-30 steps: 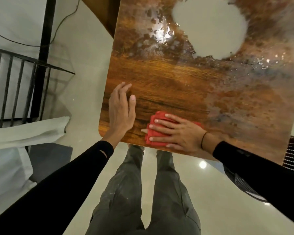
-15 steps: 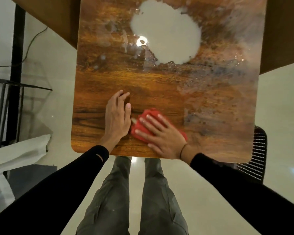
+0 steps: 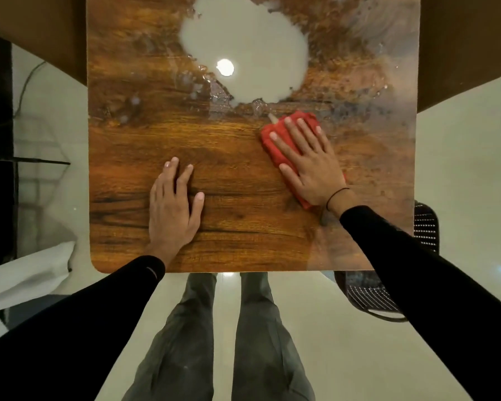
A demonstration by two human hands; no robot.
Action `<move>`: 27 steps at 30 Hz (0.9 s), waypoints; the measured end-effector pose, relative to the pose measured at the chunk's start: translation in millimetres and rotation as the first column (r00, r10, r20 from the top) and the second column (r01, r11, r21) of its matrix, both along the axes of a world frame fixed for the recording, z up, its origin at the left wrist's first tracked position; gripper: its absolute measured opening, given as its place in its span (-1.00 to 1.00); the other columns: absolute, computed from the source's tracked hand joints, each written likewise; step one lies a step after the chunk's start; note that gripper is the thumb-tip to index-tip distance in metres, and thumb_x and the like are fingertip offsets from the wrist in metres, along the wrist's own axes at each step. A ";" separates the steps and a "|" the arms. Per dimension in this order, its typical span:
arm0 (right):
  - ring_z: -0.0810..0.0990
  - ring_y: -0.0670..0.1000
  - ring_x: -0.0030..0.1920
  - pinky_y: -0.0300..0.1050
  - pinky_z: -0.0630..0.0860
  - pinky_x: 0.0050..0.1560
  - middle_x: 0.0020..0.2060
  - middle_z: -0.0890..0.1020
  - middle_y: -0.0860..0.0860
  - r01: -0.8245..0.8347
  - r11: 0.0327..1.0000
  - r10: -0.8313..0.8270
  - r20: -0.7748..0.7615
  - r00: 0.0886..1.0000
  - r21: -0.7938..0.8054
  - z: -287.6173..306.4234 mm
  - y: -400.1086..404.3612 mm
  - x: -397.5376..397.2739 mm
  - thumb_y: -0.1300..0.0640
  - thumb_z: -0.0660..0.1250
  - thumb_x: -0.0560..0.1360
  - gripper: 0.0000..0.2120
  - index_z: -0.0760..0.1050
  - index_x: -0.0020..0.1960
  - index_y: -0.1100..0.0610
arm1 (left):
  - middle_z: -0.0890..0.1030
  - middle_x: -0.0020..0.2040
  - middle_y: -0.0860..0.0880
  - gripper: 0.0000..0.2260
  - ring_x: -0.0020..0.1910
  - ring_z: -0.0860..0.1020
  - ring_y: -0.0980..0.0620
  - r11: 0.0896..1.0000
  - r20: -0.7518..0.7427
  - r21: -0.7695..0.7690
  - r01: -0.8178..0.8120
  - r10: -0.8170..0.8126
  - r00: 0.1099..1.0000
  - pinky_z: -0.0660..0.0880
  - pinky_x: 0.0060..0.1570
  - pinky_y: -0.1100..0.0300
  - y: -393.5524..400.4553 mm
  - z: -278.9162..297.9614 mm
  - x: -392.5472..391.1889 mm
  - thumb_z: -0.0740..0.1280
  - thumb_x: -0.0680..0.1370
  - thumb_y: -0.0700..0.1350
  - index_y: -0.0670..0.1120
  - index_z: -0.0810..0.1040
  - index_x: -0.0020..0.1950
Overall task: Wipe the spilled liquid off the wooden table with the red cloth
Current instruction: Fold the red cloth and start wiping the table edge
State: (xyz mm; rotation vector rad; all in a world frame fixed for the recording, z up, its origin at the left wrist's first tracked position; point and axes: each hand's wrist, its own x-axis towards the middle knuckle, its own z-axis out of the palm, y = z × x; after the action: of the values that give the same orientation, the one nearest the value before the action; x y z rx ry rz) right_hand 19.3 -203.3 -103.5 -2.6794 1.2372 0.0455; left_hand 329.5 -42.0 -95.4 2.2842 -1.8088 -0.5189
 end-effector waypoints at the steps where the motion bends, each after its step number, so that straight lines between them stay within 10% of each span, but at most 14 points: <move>1: -0.05 0.17 0.85 0.34 -0.02 0.80 0.86 -0.03 0.07 0.160 0.987 -0.160 0.006 0.987 -0.015 0.5 5.0 -5.3 -0.25 -0.06 0.84 -0.36 -0.08 0.86 -0.15 | 0.16 0.78 -0.18 -0.44 0.76 0.16 -0.22 1.000 0.010 -0.003 0.003 -0.003 1.000 0.11 0.73 -0.23 -0.2 -0.1 0.1 0.13 0.77 0.13 -0.09 0.27 0.73; 5: 0.02 0.21 0.84 0.34 0.01 0.79 0.85 0.02 0.13 0.725 0.689 -0.725 0.029 0.689 0.000 3.8 53.7 -11.1 -0.18 0.03 0.82 -0.35 0.04 0.86 -0.05 | 0.13 0.78 -0.18 -0.44 0.76 0.14 -0.23 1.000 0.025 0.002 0.006 -0.007 1.000 0.09 0.73 -0.22 -0.5 2.3 -1.3 0.13 0.77 0.13 -0.08 0.25 0.74; 10: 0.02 0.27 0.83 0.44 0.09 0.75 0.84 0.00 0.17 0.920 0.392 -0.920 0.018 0.391 0.017 9.0 131.3 36.0 -0.18 0.02 0.81 -0.32 0.03 0.87 0.01 | 0.14 0.78 -0.19 -0.43 0.76 0.14 -0.23 1.000 0.008 0.000 -0.006 0.006 1.000 0.11 0.71 -0.25 -2.5 4.7 -4.3 0.11 0.76 0.14 -0.08 0.25 0.73; 18: -0.13 0.25 0.84 0.43 0.00 0.78 0.85 -0.11 0.13 0.187 0.976 -0.196 0.079 0.977 0.114 -3.9 175.9 34.0 -0.21 0.05 0.82 -0.30 -0.08 0.87 -0.05 | 0.15 0.77 -0.20 -0.43 0.76 0.14 -0.25 1.000 0.006 -0.001 -0.012 0.012 1.000 0.10 0.71 -0.26 -1.6 4.3 -8.0 0.11 0.76 0.13 -0.10 0.26 0.72; 22: -0.11 0.23 0.85 0.36 -0.16 0.81 0.85 -0.10 0.10 -0.070 0.989 0.068 0.021 0.997 0.129 -2.4 175.2 -36.0 -0.24 -0.06 0.83 -0.35 -0.07 0.87 -0.10 | 0.19 0.76 -0.22 -0.49 0.72 0.22 -0.27 0.998 -0.026 -0.054 0.039 -0.041 0.999 0.09 0.71 -0.28 -2.9 7.4 -17.5 0.09 0.78 0.08 -0.13 0.34 0.67; 27: -0.10 0.19 0.85 0.42 0.01 0.77 0.86 -0.11 0.06 0.170 0.982 -0.167 -0.047 0.985 0.087 4.5 114.2 -105.0 -0.27 -0.09 0.82 -0.34 -0.07 0.87 -0.11 | 0.27 0.72 -0.22 -0.53 0.69 0.28 -0.22 0.979 -0.126 -0.158 0.132 -0.153 0.980 0.23 0.66 -0.24 -19.1 12.5 -78.4 0.13 0.78 0.06 -0.10 0.36 0.65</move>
State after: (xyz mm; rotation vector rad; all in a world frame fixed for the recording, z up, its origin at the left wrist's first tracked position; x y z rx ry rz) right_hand -85.8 -89.1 -99.1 -2.4996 1.4334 0.1277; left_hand 251.1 -61.1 -82.9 1.9823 -1.8847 -0.5303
